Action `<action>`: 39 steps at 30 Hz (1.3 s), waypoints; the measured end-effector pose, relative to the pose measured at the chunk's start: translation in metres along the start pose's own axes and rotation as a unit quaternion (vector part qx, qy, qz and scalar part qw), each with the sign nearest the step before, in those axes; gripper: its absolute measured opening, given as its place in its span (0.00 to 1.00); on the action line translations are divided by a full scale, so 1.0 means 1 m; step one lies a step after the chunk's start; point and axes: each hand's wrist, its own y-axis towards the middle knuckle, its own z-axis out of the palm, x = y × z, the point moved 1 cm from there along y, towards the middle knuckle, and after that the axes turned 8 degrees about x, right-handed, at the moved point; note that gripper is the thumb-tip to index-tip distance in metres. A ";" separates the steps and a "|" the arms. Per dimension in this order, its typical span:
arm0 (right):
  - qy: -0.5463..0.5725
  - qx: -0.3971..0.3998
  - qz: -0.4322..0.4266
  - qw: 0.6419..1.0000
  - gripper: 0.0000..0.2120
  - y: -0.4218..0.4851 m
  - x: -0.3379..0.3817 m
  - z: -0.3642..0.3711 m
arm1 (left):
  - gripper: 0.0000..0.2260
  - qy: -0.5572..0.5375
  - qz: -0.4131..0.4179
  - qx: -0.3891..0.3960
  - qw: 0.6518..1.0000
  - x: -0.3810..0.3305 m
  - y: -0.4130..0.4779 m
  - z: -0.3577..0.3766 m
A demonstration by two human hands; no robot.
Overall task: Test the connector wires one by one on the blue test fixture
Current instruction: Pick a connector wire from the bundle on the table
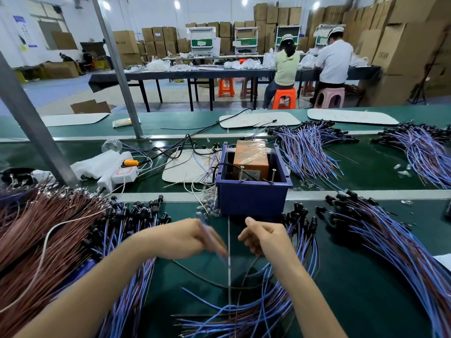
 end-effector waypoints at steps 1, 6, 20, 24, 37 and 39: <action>-0.068 0.019 -0.002 0.998 0.20 -0.004 -0.003 0.001 | 0.27 0.018 0.017 0.026 0.999 0.006 -0.015 0.001; -0.352 0.177 -0.024 0.919 0.13 -0.023 -0.018 0.018 | 0.26 0.062 -0.031 0.001 0.998 0.031 -0.064 0.002; -0.425 0.195 -0.050 0.883 0.10 -0.044 -0.018 0.011 | 0.09 0.221 -0.155 -0.062 0.961 0.006 -0.026 0.098; -0.414 0.168 -0.066 0.892 0.09 -0.053 -0.023 0.008 | 0.07 0.219 -0.154 -0.125 0.956 0.014 -0.033 0.080; -0.474 0.040 -0.203 0.856 0.18 -0.076 -0.053 0.018 | 0.26 0.314 -0.349 -0.335 0.817 0.071 -0.053 0.043; -0.479 0.006 -0.214 0.852 0.19 -0.075 -0.053 0.023 | 0.27 0.258 -0.310 -0.385 0.830 0.066 -0.057 0.040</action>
